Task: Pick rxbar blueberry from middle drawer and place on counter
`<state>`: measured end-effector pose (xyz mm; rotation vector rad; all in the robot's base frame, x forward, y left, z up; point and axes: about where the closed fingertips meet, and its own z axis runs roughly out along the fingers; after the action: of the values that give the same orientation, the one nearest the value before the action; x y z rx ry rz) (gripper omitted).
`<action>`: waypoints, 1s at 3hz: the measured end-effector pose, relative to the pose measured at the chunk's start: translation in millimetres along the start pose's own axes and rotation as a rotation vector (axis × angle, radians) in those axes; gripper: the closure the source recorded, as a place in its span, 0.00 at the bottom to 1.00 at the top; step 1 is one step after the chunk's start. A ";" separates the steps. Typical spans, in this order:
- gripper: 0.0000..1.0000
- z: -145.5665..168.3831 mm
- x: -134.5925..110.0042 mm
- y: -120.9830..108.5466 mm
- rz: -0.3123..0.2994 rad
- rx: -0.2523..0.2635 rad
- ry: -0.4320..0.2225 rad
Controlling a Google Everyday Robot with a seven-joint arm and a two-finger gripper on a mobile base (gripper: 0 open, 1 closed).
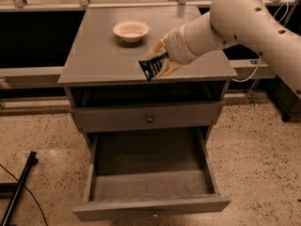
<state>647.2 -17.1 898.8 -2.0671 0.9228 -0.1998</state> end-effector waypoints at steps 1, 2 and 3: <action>1.00 21.1 15.0 -9.6 0.102 0.018 -0.041; 1.00 21.1 15.0 -9.6 0.102 0.018 -0.041; 1.00 29.5 19.1 -13.0 0.127 0.017 -0.011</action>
Offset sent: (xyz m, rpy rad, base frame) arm 0.0219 0.0062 -0.0082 0.0701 0.0619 -0.0318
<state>681.0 -6.4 886.4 -1.9844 1.0383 -0.1279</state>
